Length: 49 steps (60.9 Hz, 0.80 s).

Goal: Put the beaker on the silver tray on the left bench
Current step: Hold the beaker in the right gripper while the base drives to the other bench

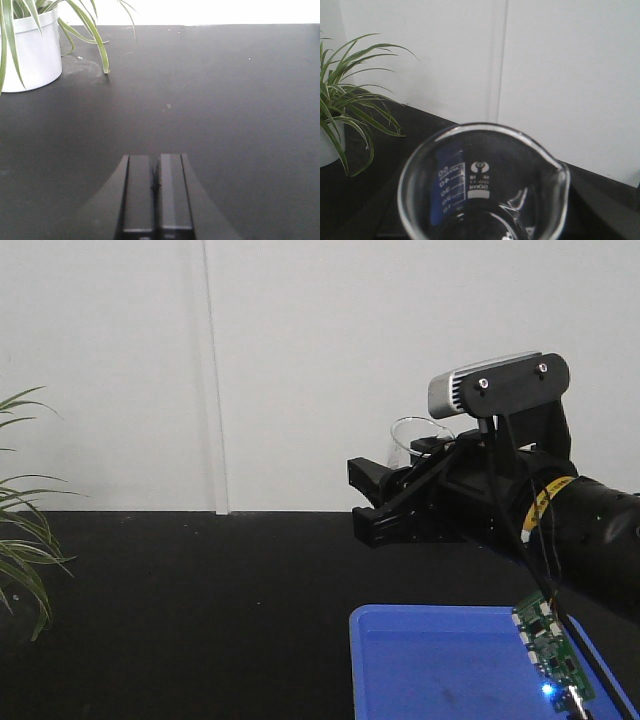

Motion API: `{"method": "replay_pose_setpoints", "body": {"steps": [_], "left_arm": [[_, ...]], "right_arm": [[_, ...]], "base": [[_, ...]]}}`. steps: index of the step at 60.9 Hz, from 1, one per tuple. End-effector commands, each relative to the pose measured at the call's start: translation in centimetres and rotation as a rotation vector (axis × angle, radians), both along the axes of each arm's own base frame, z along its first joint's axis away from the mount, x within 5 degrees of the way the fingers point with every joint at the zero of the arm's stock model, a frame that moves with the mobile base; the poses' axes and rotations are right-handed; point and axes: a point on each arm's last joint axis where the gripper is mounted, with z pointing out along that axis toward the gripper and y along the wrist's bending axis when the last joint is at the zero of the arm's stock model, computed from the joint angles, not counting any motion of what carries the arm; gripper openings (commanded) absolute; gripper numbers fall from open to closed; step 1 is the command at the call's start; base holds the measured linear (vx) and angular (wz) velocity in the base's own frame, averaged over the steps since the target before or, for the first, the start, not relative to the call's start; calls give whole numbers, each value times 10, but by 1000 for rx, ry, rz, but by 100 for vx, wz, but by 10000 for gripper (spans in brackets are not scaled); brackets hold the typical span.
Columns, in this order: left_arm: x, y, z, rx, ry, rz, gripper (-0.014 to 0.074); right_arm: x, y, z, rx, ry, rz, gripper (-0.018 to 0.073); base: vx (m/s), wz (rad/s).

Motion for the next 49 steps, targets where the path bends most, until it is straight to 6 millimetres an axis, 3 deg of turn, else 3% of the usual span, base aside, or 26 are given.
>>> {"method": "replay_pose_setpoints", "body": {"steps": [1, 49], "left_arm": [[2, 0, 2, -4, -73, -1, 1], [2, 0, 2, -4, -73, -1, 1]], "right_arm": [[-11, -2, 30, 67, -126, 41, -14], [-11, -2, 30, 67, -126, 41, -14]], "base": [[0, 0], [-8, 2]]}}
